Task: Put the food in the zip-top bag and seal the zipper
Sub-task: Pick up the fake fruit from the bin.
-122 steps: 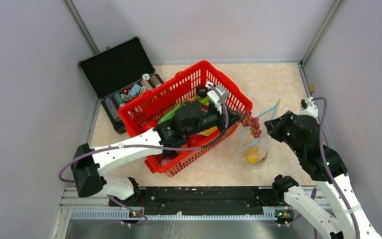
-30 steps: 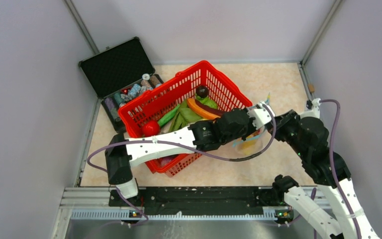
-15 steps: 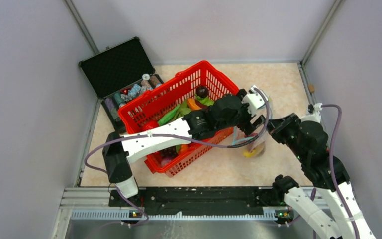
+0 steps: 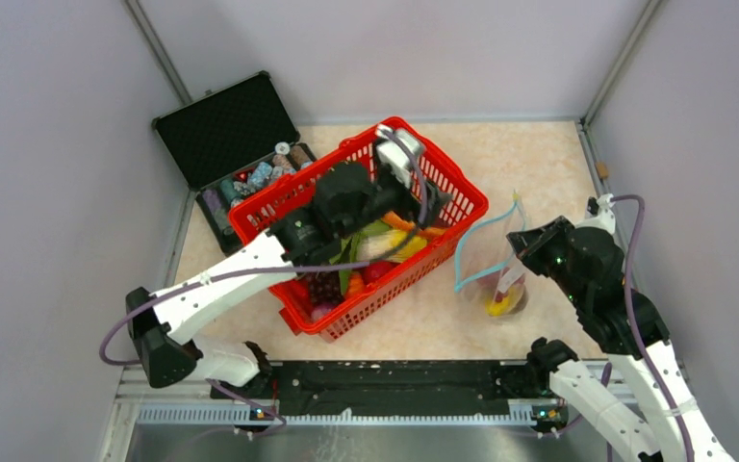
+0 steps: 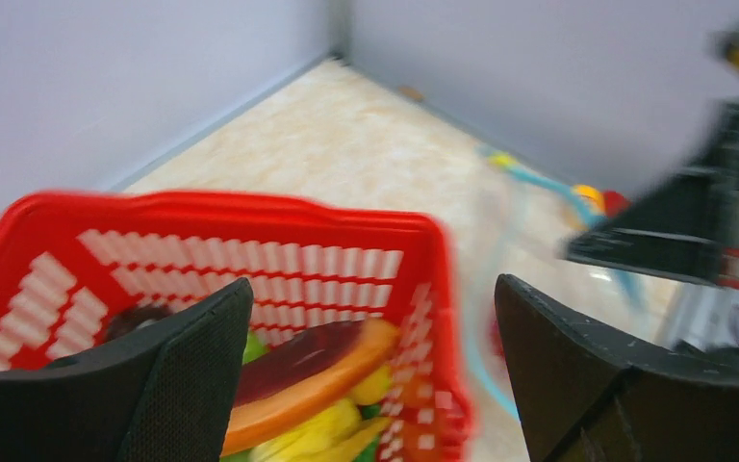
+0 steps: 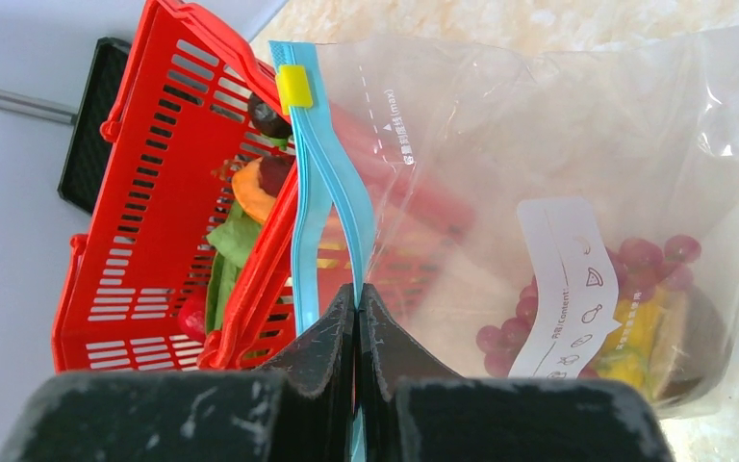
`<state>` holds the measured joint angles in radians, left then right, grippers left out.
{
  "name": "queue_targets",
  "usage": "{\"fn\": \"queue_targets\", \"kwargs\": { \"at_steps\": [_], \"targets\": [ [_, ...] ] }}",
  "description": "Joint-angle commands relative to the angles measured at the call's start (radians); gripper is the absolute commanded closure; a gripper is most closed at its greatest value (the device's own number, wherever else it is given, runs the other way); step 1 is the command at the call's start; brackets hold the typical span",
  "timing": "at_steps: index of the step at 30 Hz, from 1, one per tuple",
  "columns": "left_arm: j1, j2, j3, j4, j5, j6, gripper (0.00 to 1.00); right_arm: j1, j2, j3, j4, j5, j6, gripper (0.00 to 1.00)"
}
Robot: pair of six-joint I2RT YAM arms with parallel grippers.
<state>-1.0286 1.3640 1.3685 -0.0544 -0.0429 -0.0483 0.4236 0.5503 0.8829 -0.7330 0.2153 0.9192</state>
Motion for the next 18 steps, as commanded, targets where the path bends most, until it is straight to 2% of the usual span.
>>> {"fn": "queue_targets", "kwargs": {
  "at_steps": [1, 5, 8, 12, 18],
  "targets": [
    [0.18, -0.005, -0.071, 0.014, -0.014, -0.144, 0.09, 0.007, -0.01, 0.03, 0.03, -0.003, -0.022, 1.0],
    [0.28, 0.049, -0.094, 0.019, -0.044, -0.166, 0.06, 0.008, -0.009, 0.031, 0.037, -0.004, -0.025, 1.0],
    [0.32, 0.108, -0.12, 0.096, -0.098, -0.17, 0.08, 0.009, -0.009, 0.031, 0.042, -0.009, -0.025, 1.0],
    [0.337, 0.211, -0.131, 0.221, -0.185, -0.186, 0.1, 0.007, -0.009, 0.027, 0.038, -0.011, -0.025, 1.0],
    [0.338, 0.368, -0.108, 0.32, -0.3, -0.209, 0.12, 0.008, -0.009, 0.039, 0.024, -0.002, -0.031, 1.0]
  ]
}}
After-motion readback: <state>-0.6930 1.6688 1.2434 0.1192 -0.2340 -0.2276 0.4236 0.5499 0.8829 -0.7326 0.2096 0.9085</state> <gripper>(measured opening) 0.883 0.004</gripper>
